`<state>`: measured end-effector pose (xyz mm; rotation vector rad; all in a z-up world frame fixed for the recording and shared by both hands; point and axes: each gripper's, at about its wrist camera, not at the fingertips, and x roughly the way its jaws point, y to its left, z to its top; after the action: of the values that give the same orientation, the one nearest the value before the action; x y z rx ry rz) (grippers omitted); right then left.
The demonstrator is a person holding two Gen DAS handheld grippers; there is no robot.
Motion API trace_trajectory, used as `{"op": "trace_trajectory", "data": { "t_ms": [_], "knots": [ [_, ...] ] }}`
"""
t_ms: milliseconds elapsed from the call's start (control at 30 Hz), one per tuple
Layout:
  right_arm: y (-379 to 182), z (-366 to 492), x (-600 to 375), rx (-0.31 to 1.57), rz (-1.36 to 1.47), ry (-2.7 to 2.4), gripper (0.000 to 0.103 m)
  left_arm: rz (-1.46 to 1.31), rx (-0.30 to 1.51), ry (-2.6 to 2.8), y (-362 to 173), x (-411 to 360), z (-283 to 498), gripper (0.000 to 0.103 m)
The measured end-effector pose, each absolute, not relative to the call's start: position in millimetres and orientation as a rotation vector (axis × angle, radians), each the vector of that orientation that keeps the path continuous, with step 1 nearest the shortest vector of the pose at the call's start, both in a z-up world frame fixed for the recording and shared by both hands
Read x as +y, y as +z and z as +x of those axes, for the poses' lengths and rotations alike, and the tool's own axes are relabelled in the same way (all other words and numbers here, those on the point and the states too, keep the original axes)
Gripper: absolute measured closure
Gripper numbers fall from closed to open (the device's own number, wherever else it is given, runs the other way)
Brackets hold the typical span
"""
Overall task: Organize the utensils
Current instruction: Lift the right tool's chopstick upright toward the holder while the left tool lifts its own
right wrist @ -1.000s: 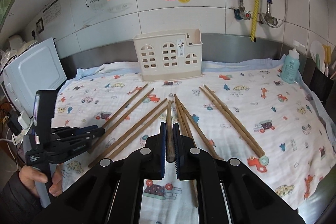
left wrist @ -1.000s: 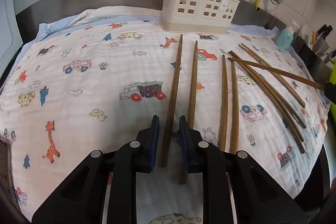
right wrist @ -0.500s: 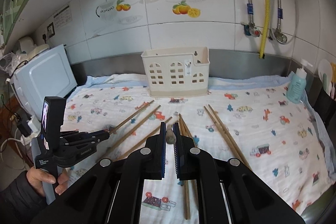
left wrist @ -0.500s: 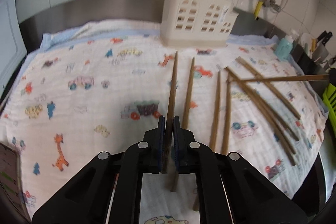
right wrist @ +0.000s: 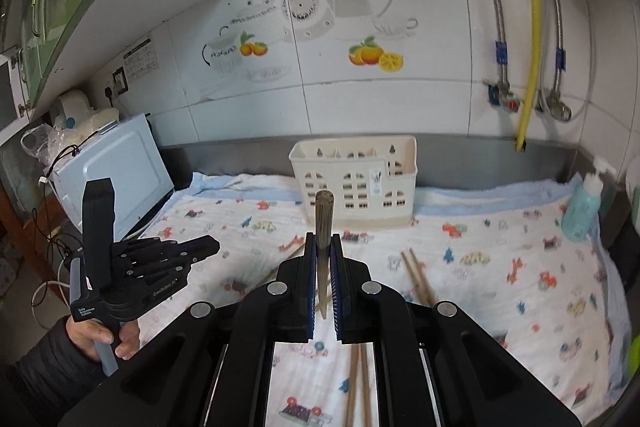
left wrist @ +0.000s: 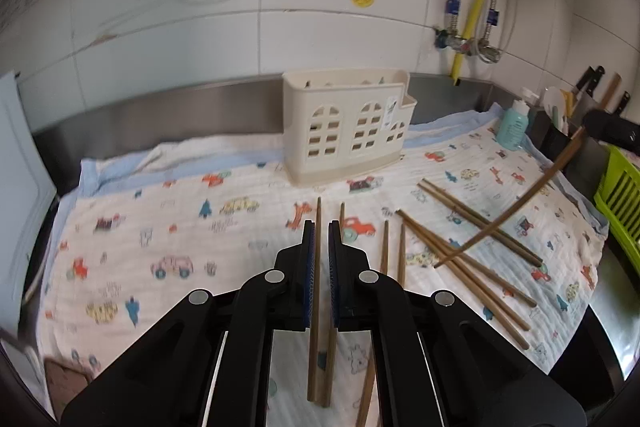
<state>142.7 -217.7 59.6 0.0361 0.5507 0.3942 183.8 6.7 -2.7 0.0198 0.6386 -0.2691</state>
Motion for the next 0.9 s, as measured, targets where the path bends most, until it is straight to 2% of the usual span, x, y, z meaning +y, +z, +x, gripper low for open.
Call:
{"op": "trace_trajectory", "data": {
  "t_ms": [167,433,467,533,567,767,900],
  "knots": [
    [67.3,147.9,-217.3,0.538,0.024,0.395,0.096,0.009,0.682,-0.286,-11.7,12.0,184.4,0.097],
    [64.5,151.0,-213.3,0.533,0.015,0.395,0.096,-0.017,0.792,-0.295,-61.7,20.3,173.7,0.092],
    [64.9,150.7,-212.6,0.530,0.011,0.397,0.096,-0.024,0.807,-0.295,-67.9,20.5,173.4,0.089],
    [65.7,150.4,-211.3,0.527,0.006,0.400,0.096,-0.036,0.826,-0.285,-78.9,21.9,172.3,0.073],
    [66.1,150.3,-210.5,0.526,0.002,0.402,0.096,-0.044,0.830,-0.283,-83.5,22.5,171.7,0.070],
    [64.9,149.8,-207.4,0.525,-0.007,0.399,0.096,-0.044,0.838,-0.287,-96.5,20.4,169.6,0.074],
    [63.6,151.0,-208.2,0.530,-0.007,0.396,0.096,-0.065,0.843,-0.292,-100.4,23.1,171.1,0.084]
  ]
}}
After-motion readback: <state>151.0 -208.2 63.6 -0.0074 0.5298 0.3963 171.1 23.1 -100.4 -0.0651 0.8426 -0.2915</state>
